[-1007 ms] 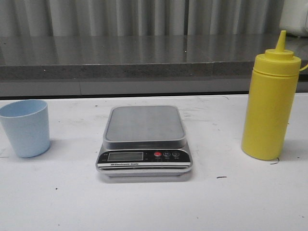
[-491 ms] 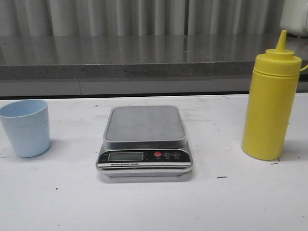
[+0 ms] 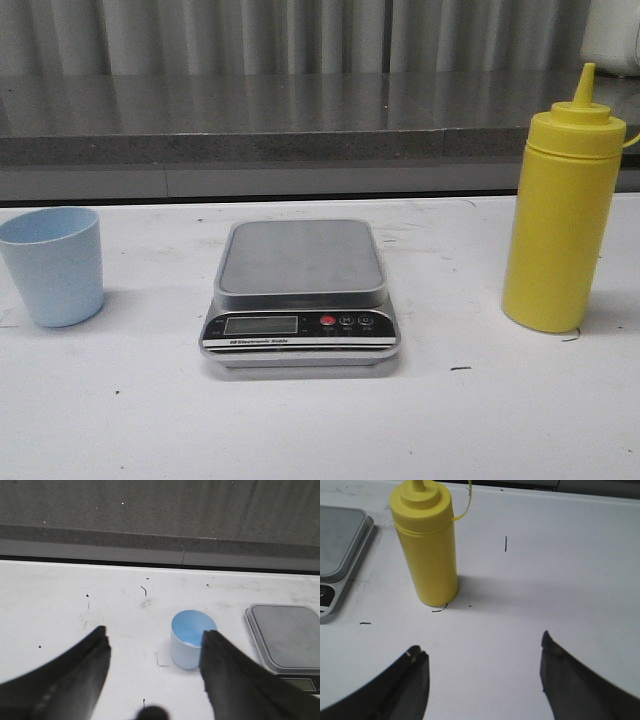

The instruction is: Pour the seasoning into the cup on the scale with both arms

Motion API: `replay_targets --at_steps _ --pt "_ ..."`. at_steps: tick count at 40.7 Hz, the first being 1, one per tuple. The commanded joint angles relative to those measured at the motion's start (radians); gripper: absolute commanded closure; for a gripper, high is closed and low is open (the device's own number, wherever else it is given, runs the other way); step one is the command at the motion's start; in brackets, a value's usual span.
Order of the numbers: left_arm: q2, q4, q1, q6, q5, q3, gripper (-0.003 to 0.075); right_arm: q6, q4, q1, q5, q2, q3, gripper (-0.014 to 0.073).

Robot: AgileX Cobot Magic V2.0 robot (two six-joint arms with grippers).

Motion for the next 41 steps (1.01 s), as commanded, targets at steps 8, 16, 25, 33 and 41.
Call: replay_targets --at_steps 8,16,25,33,41 --pt "0.090 -0.002 -0.006 -0.004 -0.022 -0.058 0.0209 -0.013 -0.012 -0.006 -0.068 0.013 -0.028 0.0067" --pt "0.278 -0.008 -0.006 -0.004 0.117 -0.159 0.0209 -0.013 -0.012 -0.006 -0.068 0.013 -0.028 0.0067" --pt "0.470 -0.040 -0.022 -0.004 0.123 -0.253 0.0209 -0.013 -0.012 -0.006 -0.068 0.013 -0.028 0.0067" --pt "0.650 -0.024 -0.091 -0.004 0.121 -0.322 0.0209 -0.013 -0.012 -0.006 -0.068 0.013 -0.028 0.0067" --pt "0.844 -0.015 -0.118 -0.004 0.143 -0.394 0.0209 -0.013 -0.012 -0.006 -0.068 0.013 -0.028 0.0067"
